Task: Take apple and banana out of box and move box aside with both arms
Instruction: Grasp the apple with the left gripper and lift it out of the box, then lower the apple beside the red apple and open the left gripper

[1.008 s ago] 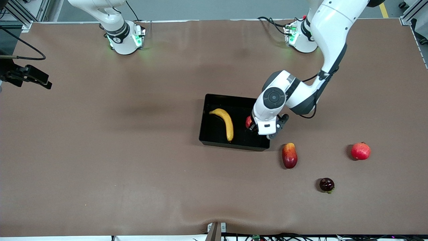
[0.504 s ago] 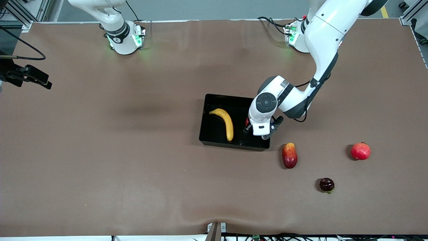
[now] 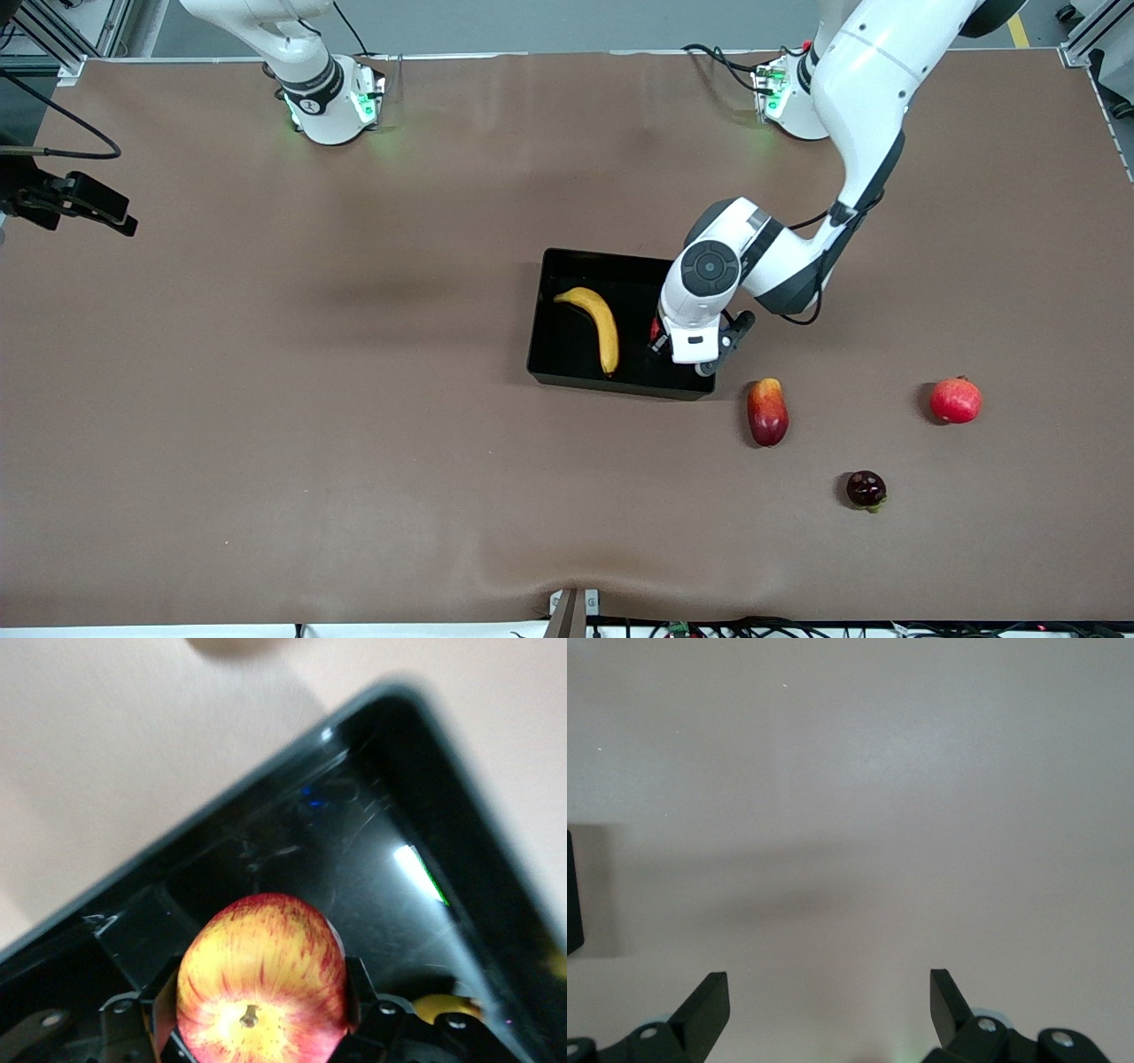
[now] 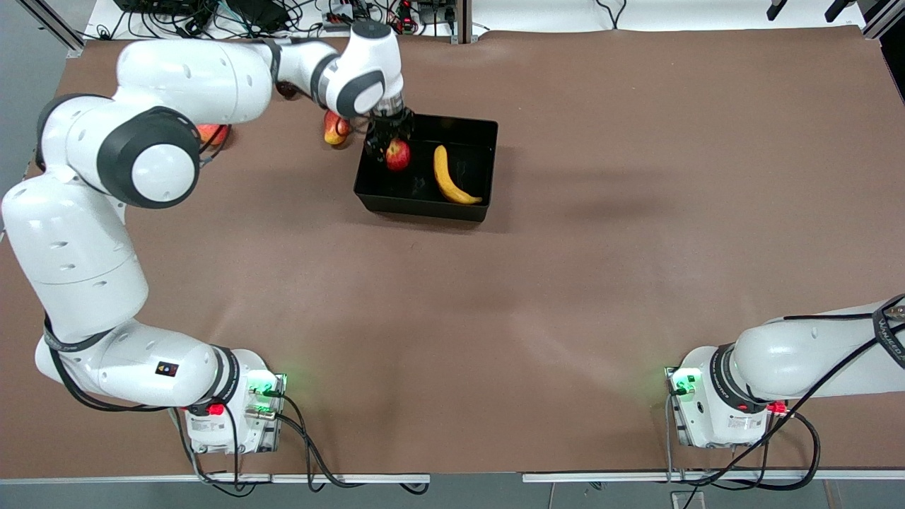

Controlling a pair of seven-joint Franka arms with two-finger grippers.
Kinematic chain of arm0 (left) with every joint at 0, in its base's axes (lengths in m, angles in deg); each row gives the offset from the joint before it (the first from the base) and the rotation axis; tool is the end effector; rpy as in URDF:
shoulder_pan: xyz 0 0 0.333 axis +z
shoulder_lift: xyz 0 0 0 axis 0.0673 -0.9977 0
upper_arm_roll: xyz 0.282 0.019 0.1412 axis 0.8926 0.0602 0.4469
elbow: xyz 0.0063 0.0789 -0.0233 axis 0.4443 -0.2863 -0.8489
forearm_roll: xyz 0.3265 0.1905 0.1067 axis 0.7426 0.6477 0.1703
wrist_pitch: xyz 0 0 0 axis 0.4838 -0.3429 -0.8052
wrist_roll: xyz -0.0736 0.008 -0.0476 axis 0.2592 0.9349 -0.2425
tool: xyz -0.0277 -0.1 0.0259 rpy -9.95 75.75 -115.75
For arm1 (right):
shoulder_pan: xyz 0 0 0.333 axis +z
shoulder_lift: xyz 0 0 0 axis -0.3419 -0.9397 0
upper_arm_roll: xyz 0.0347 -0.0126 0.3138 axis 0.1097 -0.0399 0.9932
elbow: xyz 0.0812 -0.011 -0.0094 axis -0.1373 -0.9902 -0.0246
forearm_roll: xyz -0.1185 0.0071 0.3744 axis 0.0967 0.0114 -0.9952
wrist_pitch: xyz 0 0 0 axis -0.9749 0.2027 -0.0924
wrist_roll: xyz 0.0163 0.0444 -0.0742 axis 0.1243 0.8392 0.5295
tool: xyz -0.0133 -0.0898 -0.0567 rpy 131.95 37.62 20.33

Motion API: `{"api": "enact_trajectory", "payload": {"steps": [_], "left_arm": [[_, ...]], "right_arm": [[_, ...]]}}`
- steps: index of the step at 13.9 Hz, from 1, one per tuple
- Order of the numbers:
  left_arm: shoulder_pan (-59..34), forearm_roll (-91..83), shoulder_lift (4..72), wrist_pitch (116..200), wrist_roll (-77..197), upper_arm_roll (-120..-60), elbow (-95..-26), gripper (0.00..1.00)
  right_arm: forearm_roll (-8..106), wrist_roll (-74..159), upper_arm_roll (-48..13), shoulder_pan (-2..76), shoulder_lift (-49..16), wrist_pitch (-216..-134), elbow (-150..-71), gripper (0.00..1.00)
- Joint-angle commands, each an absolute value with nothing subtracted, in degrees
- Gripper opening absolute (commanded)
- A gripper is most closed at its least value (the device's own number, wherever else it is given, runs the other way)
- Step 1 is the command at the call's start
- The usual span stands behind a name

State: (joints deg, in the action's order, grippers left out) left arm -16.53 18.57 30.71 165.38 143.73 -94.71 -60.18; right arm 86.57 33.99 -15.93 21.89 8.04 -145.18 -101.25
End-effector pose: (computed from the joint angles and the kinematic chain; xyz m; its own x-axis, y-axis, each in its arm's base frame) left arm 0.5535 -0.3572 0.2669 0.6570 0.7535 -0.0252 0.7506 -0.6569 -0.0714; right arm 0.5391 -0.0184 0.6363 0.9943 -0.0978 -0.0419 -0.0976 -0.9952 0.0060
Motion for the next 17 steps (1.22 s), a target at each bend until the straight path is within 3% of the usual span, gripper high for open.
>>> {"api": "enact_trajectory", "payload": {"steps": [1,3,8,13,17], "left_arm": [[-16.08,19.8,34.62,155.64,140.36,-95.07,-53.82,0.0],[-14.68,19.71,35.5,150.88,132.38,-94.64,-50.29,0.0],[-1.25,19.62,36.47,150.16,106.37,-94.64,-50.98,0.0],[9.4,19.8,31.65,151.13,91.83,-94.64,-51.86,0.0],[14.85,23.73,28.57,160.07,88.4,-94.46,-56.95,0.0]], "right_arm": [[86.21,33.59,-16.23,22.1,8.38,-144.81,-100.73,1.0],[86.12,33.59,-16.23,22.02,8.38,-144.81,-100.73,1.0],[86.21,33.59,-16.23,21.75,8.29,-144.72,-100.82,1.0],[86.21,33.59,-16.23,21.84,8.29,-144.81,-100.82,1.0],[86.21,33.5,-16.23,21.93,8.29,-144.81,-100.82,1.0]]}}
